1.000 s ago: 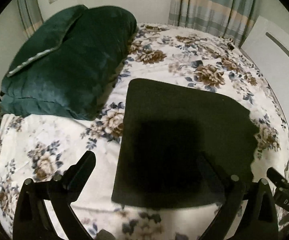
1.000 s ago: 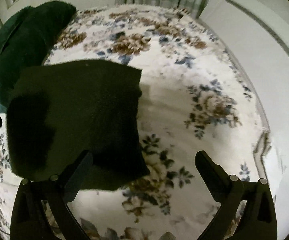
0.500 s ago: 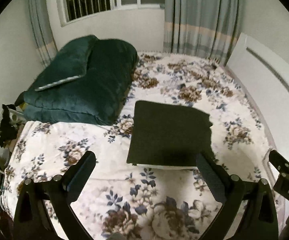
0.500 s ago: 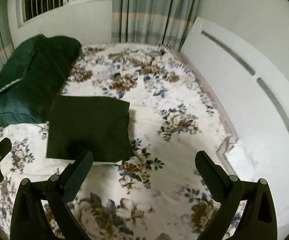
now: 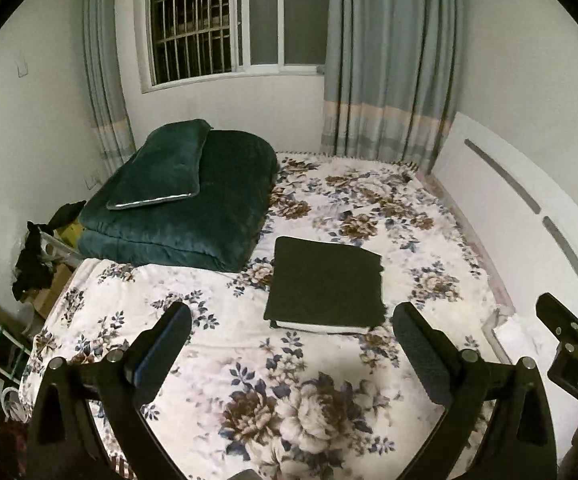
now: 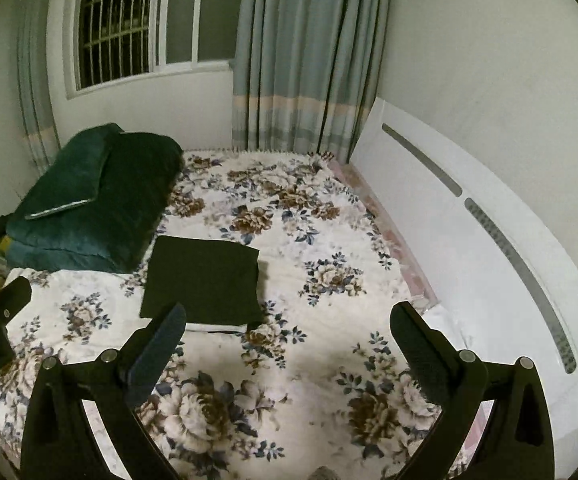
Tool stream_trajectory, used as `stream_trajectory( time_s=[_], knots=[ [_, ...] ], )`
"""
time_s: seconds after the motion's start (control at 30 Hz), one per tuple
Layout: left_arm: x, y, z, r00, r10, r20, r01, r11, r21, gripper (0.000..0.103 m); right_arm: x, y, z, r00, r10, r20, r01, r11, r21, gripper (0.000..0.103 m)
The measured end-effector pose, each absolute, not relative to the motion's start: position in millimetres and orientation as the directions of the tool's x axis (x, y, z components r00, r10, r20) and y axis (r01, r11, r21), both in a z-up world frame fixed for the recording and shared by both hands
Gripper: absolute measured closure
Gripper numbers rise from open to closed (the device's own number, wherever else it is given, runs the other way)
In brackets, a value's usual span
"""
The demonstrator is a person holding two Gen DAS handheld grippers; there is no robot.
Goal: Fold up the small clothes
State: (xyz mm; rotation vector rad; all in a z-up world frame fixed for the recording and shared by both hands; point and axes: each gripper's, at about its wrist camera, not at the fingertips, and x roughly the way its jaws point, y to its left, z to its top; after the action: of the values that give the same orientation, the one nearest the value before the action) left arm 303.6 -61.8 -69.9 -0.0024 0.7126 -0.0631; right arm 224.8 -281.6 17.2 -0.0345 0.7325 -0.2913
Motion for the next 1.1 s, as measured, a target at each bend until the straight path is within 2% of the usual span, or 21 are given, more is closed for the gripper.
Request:
stream_trajectory(
  time_s=[0.27, 0.5, 1.1],
  knots=[
    [251, -61, -48, 0.763, -0.066, -0.643, 0.061, 0.998, -0.031, 0.000, 148, -265, 67, 0.753, -0.257, -0.605, 0.219, 0.966, -0.138, 0.000],
    [225, -57, -37, 0.769, -0.056, -0.637, 0.044, 0.998, -0.034, 0.000, 112, -258, 90, 0.777, -0.233, -0.585, 0.192, 0.972, -0.134, 0.000],
    [212, -54, -26, 0.753, -0.005, -0.658, -0.004, 1.000, -0.013, 0.000, 106, -261, 98, 0.773, -0.190, -0.606, 0.154, 0.982, -0.111, 0.000]
  ],
)
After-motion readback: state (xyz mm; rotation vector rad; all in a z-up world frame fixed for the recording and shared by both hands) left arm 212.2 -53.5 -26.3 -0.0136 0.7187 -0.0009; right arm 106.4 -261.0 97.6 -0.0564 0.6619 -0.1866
